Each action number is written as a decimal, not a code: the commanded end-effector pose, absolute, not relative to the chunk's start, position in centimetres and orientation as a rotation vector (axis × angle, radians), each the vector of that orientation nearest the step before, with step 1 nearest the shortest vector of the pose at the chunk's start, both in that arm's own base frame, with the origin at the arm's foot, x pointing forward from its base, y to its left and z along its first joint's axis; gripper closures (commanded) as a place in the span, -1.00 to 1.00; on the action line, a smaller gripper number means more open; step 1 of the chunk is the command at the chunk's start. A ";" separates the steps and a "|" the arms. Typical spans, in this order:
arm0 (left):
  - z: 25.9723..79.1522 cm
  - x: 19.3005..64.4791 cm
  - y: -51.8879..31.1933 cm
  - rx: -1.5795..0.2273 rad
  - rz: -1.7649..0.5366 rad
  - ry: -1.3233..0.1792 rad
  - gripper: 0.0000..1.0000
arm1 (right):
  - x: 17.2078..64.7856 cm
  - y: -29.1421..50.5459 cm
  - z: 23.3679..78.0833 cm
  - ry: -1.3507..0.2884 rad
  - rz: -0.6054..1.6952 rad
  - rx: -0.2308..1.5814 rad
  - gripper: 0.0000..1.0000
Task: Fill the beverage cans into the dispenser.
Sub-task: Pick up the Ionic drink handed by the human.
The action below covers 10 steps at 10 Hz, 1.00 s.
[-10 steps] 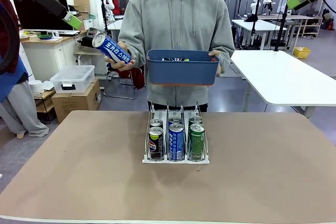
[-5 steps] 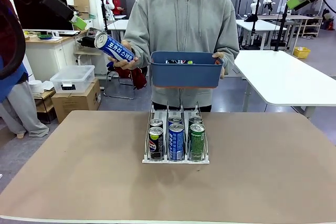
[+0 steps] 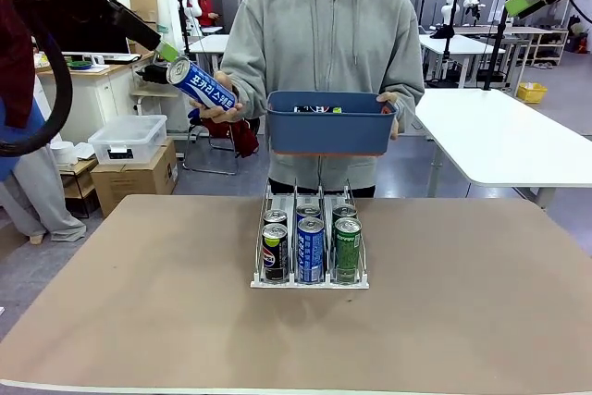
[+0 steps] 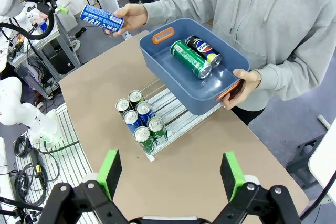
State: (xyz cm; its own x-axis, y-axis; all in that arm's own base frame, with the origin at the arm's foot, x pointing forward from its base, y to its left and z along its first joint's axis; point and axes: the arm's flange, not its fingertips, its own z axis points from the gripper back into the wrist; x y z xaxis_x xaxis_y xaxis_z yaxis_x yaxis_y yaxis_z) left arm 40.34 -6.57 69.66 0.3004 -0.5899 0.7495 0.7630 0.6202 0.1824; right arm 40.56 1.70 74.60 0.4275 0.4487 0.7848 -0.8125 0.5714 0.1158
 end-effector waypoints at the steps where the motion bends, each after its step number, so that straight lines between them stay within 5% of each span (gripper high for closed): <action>1: 68.2 41.1 -7.2 -0.208 -0.896 -0.886 -1.00 | 40.5 1.7 74.6 -0.783 0.834 0.532 -1.00; 10: 64.1 43.8 -9.1 -0.216 -0.837 -0.904 -1.00 | 40.5 1.7 74.6 -0.783 0.834 0.532 -1.00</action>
